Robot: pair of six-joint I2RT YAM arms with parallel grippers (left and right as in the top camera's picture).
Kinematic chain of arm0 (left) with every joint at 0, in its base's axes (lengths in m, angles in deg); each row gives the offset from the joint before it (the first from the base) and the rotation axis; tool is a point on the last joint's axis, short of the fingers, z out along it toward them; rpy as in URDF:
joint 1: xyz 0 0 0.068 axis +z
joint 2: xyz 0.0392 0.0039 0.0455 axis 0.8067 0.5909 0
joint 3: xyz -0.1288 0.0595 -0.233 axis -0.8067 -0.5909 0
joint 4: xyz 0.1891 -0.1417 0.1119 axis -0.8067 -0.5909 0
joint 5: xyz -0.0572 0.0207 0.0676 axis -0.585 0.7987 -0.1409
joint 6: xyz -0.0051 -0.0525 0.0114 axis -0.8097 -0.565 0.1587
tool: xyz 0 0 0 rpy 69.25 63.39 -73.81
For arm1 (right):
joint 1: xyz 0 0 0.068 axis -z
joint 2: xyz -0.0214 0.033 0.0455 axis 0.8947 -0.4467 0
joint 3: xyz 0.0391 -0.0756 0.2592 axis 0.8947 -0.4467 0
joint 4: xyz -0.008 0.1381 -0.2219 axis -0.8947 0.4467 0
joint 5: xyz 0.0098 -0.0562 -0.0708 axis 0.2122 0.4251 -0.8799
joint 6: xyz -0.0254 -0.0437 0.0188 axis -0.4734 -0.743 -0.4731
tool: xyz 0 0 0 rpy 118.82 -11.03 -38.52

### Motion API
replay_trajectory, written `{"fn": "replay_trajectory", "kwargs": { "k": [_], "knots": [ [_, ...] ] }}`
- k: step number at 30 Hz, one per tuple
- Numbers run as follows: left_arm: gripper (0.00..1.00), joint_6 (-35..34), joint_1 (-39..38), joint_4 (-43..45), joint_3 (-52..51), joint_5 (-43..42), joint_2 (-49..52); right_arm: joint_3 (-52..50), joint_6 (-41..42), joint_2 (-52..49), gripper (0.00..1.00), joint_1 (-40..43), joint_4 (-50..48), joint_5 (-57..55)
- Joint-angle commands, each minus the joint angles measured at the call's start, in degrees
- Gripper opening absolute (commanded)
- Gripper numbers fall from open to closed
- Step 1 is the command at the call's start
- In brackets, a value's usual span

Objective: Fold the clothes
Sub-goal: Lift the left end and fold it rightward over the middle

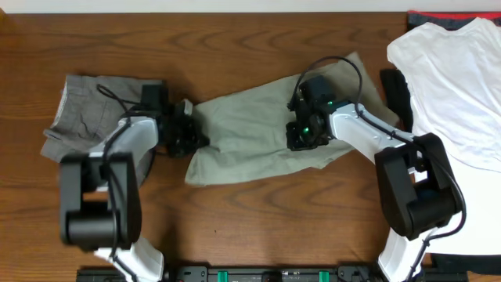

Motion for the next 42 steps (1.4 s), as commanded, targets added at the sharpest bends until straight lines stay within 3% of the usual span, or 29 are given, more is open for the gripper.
{"fn": "replay_trajectory", "kwargs": {
  "k": [1,6,14,19,27,42],
  "knots": [
    [0.06,6.75,1.01,-7.63,4.48,8.9,-7.23,-0.46,-5.4,6.67,0.12,1.09,0.35,-1.99],
    [0.06,9.7,0.42,-21.84,12.96,19.02,-12.63,-0.37,-5.09,16.46,0.14,2.45,-0.02,-3.98],
    [0.06,14.12,-0.9,-38.07,32.57,25.27,-13.22,-0.37,-1.16,22.97,0.13,5.73,0.92,-3.93],
    [0.06,14.01,-5.7,-38.82,39.67,29.16,-13.16,-0.39,0.55,22.86,0.14,7.69,2.05,-6.14],
    [0.06,13.64,-9.86,-38.47,40.28,37.11,-10.8,-0.42,1.6,20.13,0.14,8.87,2.21,-7.69],
    [0.06,4.68,-9.84,-38.38,40.28,39.45,-8.52,-0.42,2.64,0.92,0.11,4.17,2.01,-1.22]
  ]
}}
